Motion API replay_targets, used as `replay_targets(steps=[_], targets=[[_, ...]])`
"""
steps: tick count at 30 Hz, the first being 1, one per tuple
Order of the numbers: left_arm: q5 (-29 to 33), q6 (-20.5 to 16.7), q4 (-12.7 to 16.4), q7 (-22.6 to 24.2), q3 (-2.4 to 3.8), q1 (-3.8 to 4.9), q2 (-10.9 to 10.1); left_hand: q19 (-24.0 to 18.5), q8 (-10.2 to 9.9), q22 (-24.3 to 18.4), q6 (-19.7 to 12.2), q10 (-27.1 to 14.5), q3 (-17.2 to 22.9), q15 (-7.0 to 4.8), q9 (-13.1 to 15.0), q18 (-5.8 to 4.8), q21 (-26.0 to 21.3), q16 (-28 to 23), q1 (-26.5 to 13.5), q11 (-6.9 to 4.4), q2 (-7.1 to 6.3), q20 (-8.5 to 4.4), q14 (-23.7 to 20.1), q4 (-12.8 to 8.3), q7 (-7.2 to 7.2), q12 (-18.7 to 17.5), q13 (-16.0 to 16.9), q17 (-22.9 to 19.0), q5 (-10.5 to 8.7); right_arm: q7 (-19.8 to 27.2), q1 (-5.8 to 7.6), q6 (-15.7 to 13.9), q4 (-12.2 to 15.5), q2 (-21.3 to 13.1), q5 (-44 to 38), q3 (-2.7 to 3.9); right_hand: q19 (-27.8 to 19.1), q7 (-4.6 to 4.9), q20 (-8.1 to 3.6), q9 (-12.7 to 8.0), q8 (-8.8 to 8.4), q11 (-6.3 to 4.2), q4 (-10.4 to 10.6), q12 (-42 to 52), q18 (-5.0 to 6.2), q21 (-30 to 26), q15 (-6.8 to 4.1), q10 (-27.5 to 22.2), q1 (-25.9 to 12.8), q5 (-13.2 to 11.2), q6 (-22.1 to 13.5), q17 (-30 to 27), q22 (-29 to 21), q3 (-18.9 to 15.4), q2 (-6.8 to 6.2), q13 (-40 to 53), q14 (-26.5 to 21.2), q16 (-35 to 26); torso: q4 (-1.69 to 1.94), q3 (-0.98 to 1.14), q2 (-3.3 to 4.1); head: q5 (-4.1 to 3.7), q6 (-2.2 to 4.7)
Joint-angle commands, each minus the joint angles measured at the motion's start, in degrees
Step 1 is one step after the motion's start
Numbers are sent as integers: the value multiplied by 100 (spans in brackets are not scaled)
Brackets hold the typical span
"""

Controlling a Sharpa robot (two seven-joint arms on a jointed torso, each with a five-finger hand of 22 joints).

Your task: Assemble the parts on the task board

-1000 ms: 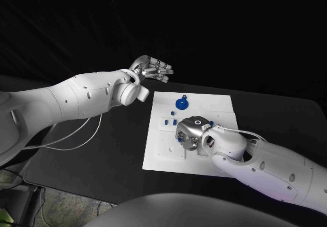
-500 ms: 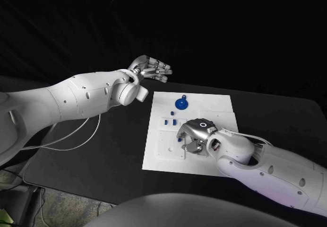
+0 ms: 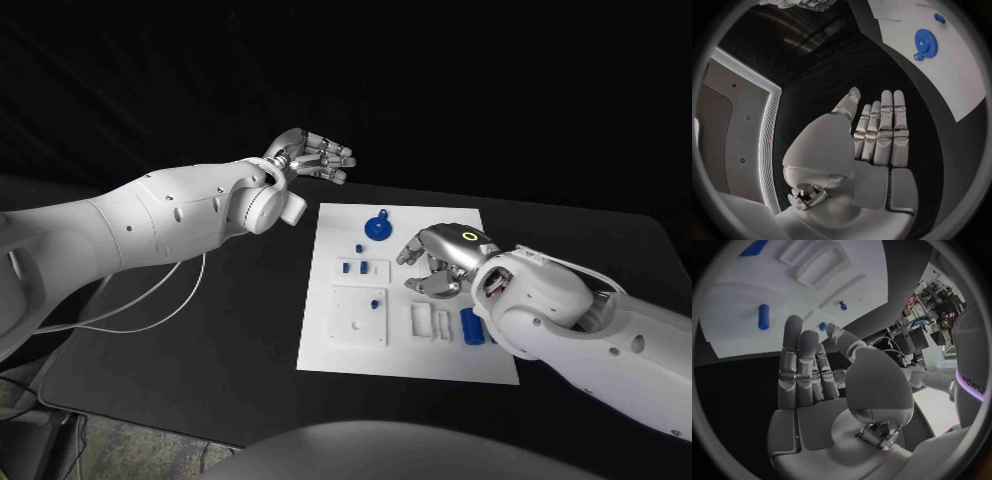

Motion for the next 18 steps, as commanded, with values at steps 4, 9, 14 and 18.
replay_targets(steps=[4, 9, 14, 18], targets=[[31, 90, 8, 31, 3, 1, -1, -12, -15, -12, 13, -22, -8, 8, 3, -28, 36, -23, 15, 4, 24, 8, -39, 28, 27, 10, 8, -3, 7, 177, 28, 619, -94, -269, 843, 325, 6, -61, 42, -1, -8, 10, 8, 15, 127, -54, 6, -57, 99, -65, 3, -1, 50, -262, 43, -6, -31, -28, -2, 1, 6, -81, 77], [31, 91, 12, 40, 2, 0, -12, -10, -13, -17, 1, -16, -9, 6, 3, -28, 41, -22, 16, 2, 26, 6, -31, 29, 30, 10, 8, -2, 8, 244, 37, 645, -239, -364, 875, 476, 31, -75, 42, -3, -9, 12, -10, 15, 133, -71, 6, -66, 131, -81, -59, -2, 67, -311, 39, -5, -23, -23, 5, 10, 8, -97, 91], [31, 96, 8, 44, 1, -2, -9, -10, -12, -17, 1, -15, -9, 6, 3, -28, 41, -22, 16, 2, 26, 6, -31, 30, 30, 10, 8, -2, 8, 203, 39, 812, -366, -337, 638, 516, 49, -124, 70, -2, -8, 21, 53, 18, 128, -180, 30, -133, 199, -63, -124, -7, 69, -629, 55, -3, -44, -24, 1, 1, 7, -121, 86], [32, 109, 5, 45, 1, -6, -2, -10, -12, -17, 1, -15, -9, 6, 3, -28, 41, -22, 16, 2, 26, 6, -31, 30, 30, 10, 8, -2, 8, 154, 38, 932, -444, -285, 472, 521, 62, -124, 75, -2, -8, 19, 57, 17, 129, -228, 35, -131, 248, -59, -120, -14, 68, -684, 69, -3, -57, -26, 10, 4, 10, -124, 87]])
